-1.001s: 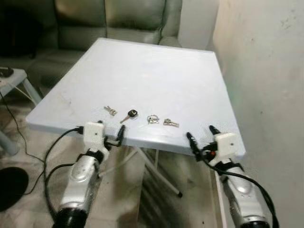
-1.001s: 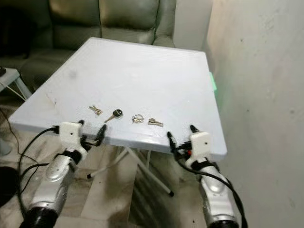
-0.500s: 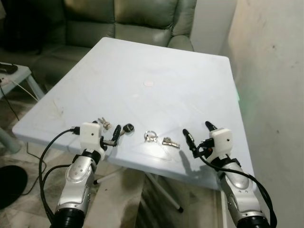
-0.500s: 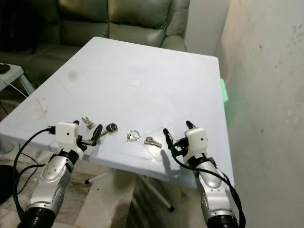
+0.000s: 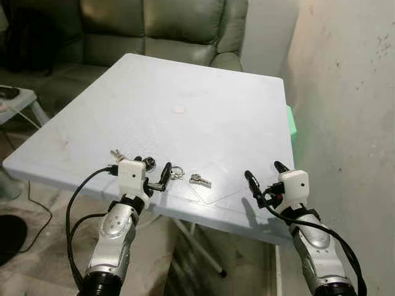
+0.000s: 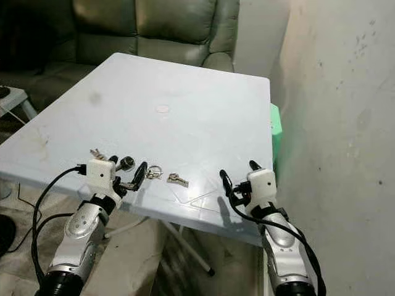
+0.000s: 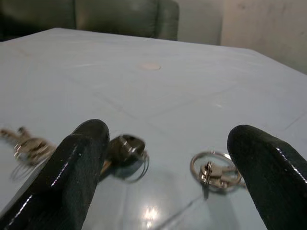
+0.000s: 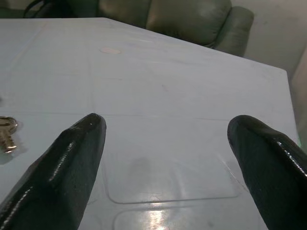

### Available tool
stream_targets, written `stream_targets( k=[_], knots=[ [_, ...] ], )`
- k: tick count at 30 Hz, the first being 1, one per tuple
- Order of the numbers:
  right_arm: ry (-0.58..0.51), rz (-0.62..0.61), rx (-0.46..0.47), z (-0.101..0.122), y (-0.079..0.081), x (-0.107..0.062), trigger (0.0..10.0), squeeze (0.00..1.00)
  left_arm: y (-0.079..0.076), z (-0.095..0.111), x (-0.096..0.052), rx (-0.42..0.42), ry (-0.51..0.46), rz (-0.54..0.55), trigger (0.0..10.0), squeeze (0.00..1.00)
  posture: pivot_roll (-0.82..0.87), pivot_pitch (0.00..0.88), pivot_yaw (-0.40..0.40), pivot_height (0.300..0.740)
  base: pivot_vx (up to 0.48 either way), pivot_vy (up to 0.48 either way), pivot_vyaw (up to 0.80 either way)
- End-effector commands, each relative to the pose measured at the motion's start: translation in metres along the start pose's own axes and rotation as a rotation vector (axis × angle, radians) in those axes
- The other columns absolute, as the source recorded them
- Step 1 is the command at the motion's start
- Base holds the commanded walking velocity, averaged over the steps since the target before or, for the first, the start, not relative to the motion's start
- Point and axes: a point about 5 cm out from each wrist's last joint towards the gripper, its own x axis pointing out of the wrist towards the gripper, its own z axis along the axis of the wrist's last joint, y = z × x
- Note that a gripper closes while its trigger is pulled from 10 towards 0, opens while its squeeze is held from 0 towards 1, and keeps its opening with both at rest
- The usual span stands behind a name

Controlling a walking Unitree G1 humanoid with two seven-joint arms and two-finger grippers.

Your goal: Hang keys on a hook

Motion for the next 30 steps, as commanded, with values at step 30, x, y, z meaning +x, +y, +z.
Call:
stream_targets(
  k=[30],
  knots=[
    [0.003,-0.002,0.005,0.0,0.0002,-0.0017,10.0,0.0,0.0026,0.006,0.0029,-0.029,-0.017,0.0,10.0,0.0,-0.02,0.053,-0.042,0.74,0.0,0.323,0.0]
  ],
)
